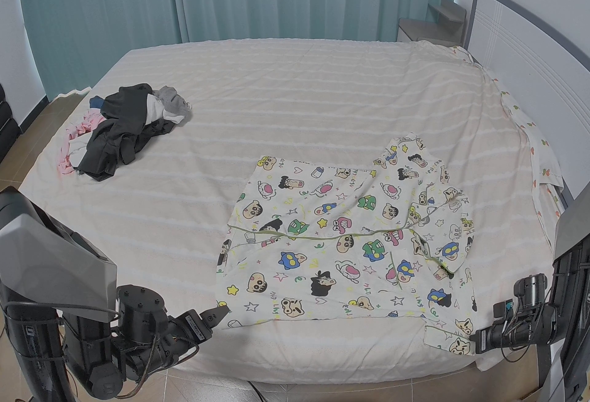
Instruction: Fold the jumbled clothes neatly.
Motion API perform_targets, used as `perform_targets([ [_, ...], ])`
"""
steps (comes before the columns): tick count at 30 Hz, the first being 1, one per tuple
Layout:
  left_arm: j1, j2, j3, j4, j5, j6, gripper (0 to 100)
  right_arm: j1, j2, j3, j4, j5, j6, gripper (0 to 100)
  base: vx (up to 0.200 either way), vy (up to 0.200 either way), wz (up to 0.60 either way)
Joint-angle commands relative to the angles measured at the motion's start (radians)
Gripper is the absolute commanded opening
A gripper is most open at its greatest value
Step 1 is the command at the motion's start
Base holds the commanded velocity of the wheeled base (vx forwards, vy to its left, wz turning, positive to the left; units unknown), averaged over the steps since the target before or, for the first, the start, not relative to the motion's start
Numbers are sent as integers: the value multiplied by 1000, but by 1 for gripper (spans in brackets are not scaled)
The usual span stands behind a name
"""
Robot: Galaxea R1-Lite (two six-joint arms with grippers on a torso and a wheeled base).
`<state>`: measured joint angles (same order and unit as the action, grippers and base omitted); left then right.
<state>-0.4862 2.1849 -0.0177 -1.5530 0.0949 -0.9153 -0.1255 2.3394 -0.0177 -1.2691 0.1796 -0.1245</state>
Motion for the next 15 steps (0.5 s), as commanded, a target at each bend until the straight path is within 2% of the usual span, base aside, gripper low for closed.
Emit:
perform_targets([
  [1,0,1,16,-18,0,0,100,-25,0,18,22,-17,-30,0,0,0,0],
  [9,0,1,16,-18,0,0,100,-39,0,18,47,-74,-40,0,0,0,0],
  [15,0,6,16,-18,0,0,100,-42,-34,18,143,-94,-66,0,0,0,0],
])
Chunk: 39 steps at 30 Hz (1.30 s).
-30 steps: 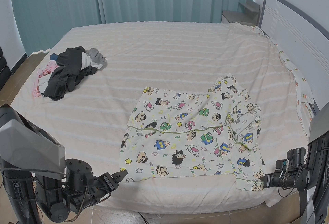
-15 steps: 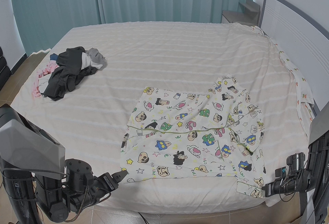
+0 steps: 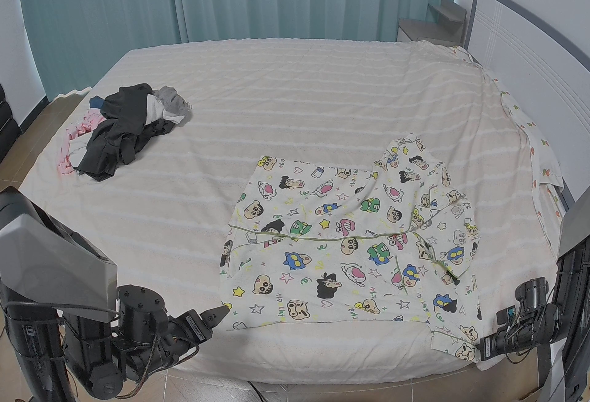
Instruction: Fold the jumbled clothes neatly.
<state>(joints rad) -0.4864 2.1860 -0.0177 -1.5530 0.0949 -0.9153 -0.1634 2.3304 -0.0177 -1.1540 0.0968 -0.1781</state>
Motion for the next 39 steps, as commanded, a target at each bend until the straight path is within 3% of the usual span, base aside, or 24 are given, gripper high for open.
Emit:
perform_targets([
  [1,0,6,16,-18,0,0,100,-8,-31,18,45,-25,-18,0,0,0,0],
  [16,0,6,16,-18,0,0,100,-11,-39,18,53,-48,-41,0,0,0,0],
  [17,0,6,16,-18,0,0,100,-11,-40,18,53,-48,-41,100,0,0,0],
  [25,0,8,16,-18,2,0,100,-38,-82,18,0,-52,-41,100,0,0,0],
  [33,0,8,16,-18,2,0,100,-177,-235,-7,-64,-77,-50,100,0,0,0],
  [37,0,18,16,-18,5,1,100,-171,-299,-47,-64,-40,-40,100,0,0,0],
  [39,0,20,16,-18,5,1,100,-146,-324,-71,-72,29,-15,100,0,0,0],
])
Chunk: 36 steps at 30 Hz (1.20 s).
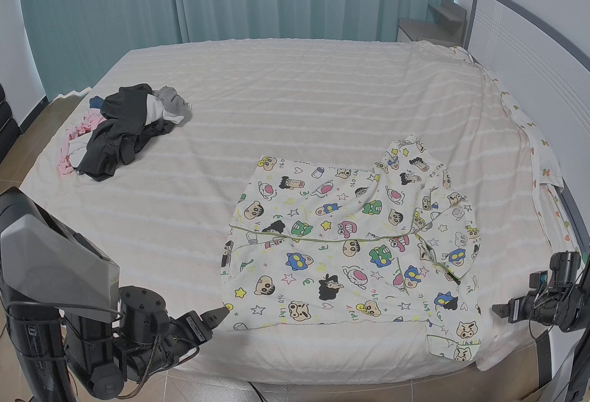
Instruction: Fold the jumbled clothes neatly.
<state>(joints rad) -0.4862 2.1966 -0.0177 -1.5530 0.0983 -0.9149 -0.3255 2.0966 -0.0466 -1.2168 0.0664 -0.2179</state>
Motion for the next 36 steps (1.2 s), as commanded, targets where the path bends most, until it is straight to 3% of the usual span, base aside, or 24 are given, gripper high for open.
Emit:
perform_targets([
  [1,0,9,16,-18,1,1,100,33,-96,-49,-12,89,57,100,0,0,0],
  [2,0,9,16,-18,1,1,100,65,-105,-61,-15,127,134,100,0,0,0],
  [4,0,11,16,-18,1,1,100,118,-121,-110,-13,139,287,100,0,0,0],
  [7,0,11,16,-18,0,1,100,155,-130,-171,3,135,417,100,0,0,0],
  [11,0,11,16,-18,0,1,100,194,-99,-187,16,139,476,100,0,0,0],
  [12,0,11,16,-18,0,1,100,240,-58,-216,17,147,577,100,0,0,0],
  [16,0,11,15,-18,0,1,100,301,-26,-277,65,148,746,100,0,0,0],
  [20,0,12,16,-18,0,1,100,307,-27,-346,189,148,805,100,0,0,0],
  [25,0,12,15,-18,0,1,100,312,-23,-440,237,150,997,100,0,0,0],
  [36,0,17,15,-18,0,2,100,304,31,-495,290,142,1012,100,0,0,0],
])
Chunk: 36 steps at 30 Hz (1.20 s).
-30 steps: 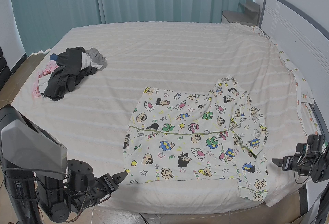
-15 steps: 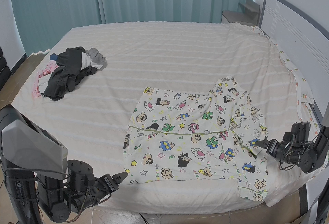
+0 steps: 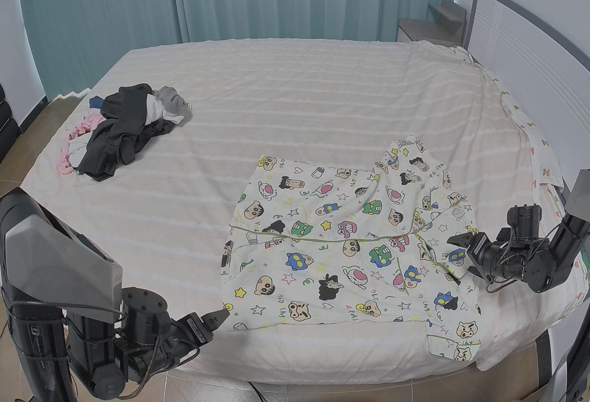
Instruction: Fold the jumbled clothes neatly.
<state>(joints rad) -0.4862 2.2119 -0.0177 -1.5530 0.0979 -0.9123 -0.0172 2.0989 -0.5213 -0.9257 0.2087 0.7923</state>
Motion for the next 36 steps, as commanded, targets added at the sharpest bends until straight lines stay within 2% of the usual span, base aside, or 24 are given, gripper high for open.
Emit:
perform_targets([
  [1,0,2,15,-18,0,0,100,-4,29,-20,-1,0,2,100,0,0,0],
  [7,0,3,15,-18,0,0,100,-6,58,-46,-7,-2,21,100,0,0,0],
  [10,0,3,15,-18,2,0,100,-6,58,-74,-4,-5,61,100,0,0,0],
  [16,0,3,15,-18,2,0,100,-6,118,-123,22,-57,45,100,0,0,0],
  [20,0,3,15,-18,3,1,100,2,150,-210,150,-120,21,100,0,0,0],
  [28,0,3,15,-18,5,1,100,5,150,-381,375,-192,-48,100,0,0,0],
  [29,0,3,15,-18,5,1,100,5,150,-388,386,-196,-51,0,0,0,0],
  [36,0,3,15,-18,5,0,100,3,151,-416,441,-209,-93,0,0,0,0],
])
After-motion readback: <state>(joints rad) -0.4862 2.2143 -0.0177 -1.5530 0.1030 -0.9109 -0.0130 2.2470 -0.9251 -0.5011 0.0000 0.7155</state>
